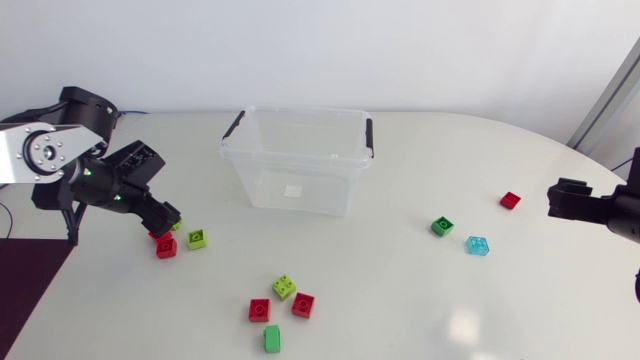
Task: Pick up the duplo bricks and place them in the container
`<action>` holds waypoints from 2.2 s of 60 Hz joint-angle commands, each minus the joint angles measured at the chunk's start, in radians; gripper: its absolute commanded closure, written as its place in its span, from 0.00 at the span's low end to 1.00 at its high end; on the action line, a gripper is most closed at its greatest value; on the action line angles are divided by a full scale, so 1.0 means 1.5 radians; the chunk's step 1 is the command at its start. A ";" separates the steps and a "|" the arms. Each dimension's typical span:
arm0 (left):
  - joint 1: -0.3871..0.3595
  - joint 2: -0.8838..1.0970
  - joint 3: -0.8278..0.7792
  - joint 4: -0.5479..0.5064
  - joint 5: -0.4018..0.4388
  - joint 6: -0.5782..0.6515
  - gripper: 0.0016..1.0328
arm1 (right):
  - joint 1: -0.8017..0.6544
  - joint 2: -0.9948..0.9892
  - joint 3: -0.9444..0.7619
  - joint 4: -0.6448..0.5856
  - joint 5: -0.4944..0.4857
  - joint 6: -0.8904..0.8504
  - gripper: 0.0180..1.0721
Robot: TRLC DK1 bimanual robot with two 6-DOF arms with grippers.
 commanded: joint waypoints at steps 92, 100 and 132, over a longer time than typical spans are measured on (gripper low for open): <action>-0.030 0.382 0.281 -0.271 0.106 0.304 0.63 | -0.112 0.441 0.333 -0.164 -0.136 -0.192 0.05; -0.030 0.298 0.290 -0.292 0.134 0.299 0.63 | -0.111 0.433 0.317 -0.153 -0.136 -0.194 0.05; -0.179 0.205 0.525 -0.245 0.225 0.018 0.63 | -0.111 0.655 0.453 -0.127 -0.126 -0.277 0.05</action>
